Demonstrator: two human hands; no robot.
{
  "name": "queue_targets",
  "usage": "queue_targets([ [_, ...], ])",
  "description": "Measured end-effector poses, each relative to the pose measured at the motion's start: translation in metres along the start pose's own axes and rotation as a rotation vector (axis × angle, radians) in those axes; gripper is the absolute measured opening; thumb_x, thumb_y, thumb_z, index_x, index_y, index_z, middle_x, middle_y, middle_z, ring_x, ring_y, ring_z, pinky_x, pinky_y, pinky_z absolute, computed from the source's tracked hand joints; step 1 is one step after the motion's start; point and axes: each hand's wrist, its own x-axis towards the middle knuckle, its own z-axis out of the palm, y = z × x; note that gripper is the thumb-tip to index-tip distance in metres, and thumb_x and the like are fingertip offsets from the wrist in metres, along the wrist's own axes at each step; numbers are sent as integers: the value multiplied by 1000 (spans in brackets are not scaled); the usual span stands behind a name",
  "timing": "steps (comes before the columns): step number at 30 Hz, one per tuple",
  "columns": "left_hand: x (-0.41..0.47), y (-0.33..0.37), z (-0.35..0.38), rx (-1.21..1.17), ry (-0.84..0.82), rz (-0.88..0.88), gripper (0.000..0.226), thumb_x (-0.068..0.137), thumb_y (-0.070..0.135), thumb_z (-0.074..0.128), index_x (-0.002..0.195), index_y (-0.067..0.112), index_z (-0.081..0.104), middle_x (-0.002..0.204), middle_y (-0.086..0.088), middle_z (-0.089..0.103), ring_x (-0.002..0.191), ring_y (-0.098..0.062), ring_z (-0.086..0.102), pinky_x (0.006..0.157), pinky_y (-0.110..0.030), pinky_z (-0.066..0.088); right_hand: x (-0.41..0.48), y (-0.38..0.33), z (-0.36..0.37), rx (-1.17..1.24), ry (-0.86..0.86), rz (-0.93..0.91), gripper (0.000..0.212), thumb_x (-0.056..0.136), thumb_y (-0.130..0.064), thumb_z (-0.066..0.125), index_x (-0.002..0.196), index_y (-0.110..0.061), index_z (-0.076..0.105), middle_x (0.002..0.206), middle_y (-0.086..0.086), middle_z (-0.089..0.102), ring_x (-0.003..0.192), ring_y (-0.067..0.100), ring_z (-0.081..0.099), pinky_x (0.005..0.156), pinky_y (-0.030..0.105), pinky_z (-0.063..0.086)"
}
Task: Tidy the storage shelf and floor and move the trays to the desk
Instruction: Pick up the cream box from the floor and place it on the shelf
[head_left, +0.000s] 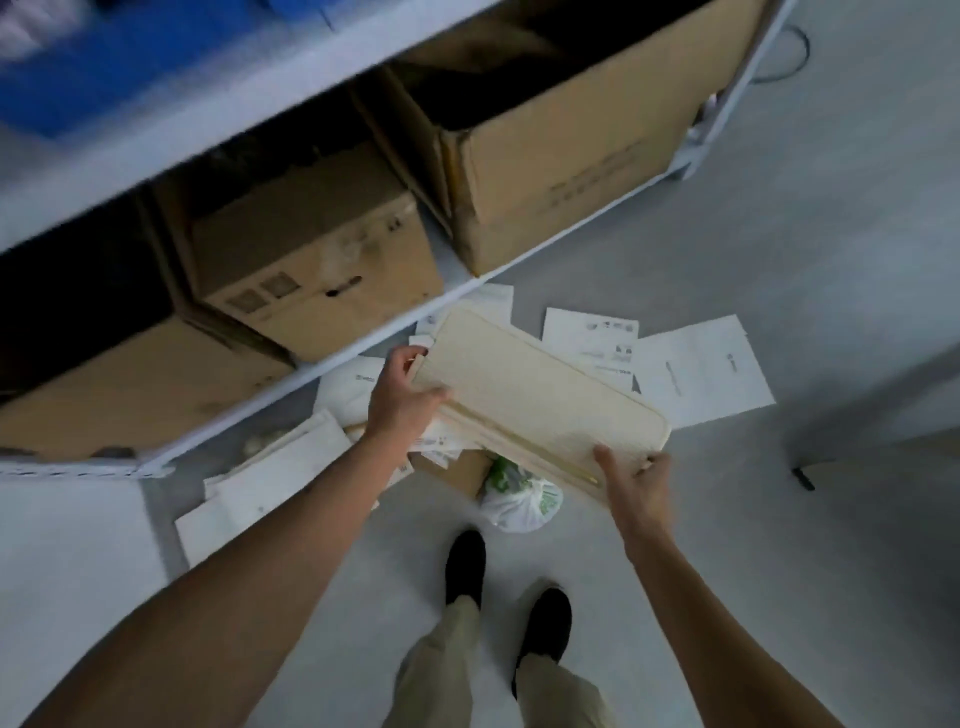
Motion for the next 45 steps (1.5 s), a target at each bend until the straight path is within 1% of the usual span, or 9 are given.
queue_targets([
  [2, -35, 4, -57, -121, 107, -34, 56, 49, 36, 78, 98, 46, 53, 111, 2, 66, 100, -23, 65, 87, -48, 56, -40, -42, 4, -80, -62, -123, 78, 75, -60, 70, 132, -14, 40, 130, 11, 60, 114, 33, 61, 95, 46, 51],
  [9, -151, 4, -224, -396, 412, -35, 59, 68, 17, 80, 119, 28, 51, 112, 1, 62, 97, -21, 63, 83, -46, 58, -172, -144, 52, -303, -274, -369, 67, 84, -56, 67, 129, -13, 42, 120, 10, 63, 104, 35, 60, 92, 45, 49],
  [16, -176, -31, -375, -470, 594, -25, 60, 69, 23, 82, 119, 32, 51, 114, 1, 60, 103, -27, 62, 83, -50, 58, -267, -229, 158, -386, -469, -607, 71, 83, -55, 70, 134, -15, 41, 111, 0, 60, 96, 26, 59, 84, 42, 53],
  [20, -140, -45, -477, -528, 658, -13, 62, 70, 26, 82, 123, 34, 50, 119, 0, 59, 104, -28, 62, 82, -48, 58, -313, -295, 245, -386, -532, -714, 60, 84, -45, 72, 128, -16, 43, 102, -6, 56, 85, 13, 58, 71, 30, 49],
  [24, -86, -35, -555, -601, 700, 11, 58, 78, 13, 77, 127, 27, 49, 119, -4, 56, 95, -25, 61, 67, -37, 57, -332, -364, 332, -434, -561, -759, 66, 84, -45, 71, 136, -15, 43, 109, -4, 58, 96, 17, 61, 79, 35, 51],
  [29, 6, -12, -624, -611, 723, 12, 64, 77, 17, 78, 134, 27, 48, 119, -2, 56, 91, -25, 59, 84, -47, 57, -327, -443, 423, -506, -495, -821, 69, 78, -48, 72, 134, -16, 46, 121, 2, 62, 106, 24, 61, 89, 43, 53],
  [33, 75, -7, -654, -644, 688, 5, 59, 77, 17, 77, 129, 25, 51, 120, -5, 58, 87, -24, 59, 72, -40, 52, -306, -489, 486, -589, -439, -868, 73, 77, -49, 74, 135, -13, 49, 123, 6, 64, 105, 27, 62, 79, 34, 49],
  [42, 179, 5, -682, -571, 725, -25, 65, 82, 18, 74, 140, 26, 44, 119, 1, 46, 92, -22, 56, 89, -47, 56, -259, -543, 563, -548, -441, -929, 71, 81, -36, 76, 139, -12, 40, 128, 9, 58, 103, 24, 59, 75, 34, 49],
  [45, 198, 7, -677, -537, 822, 52, 66, 78, 22, 76, 136, 20, 44, 123, -1, 53, 111, -28, 57, 89, -40, 51, -257, -543, 566, -466, -404, -1039, 66, 85, -33, 72, 140, -20, 38, 134, 10, 50, 113, 26, 55, 75, 35, 48],
])
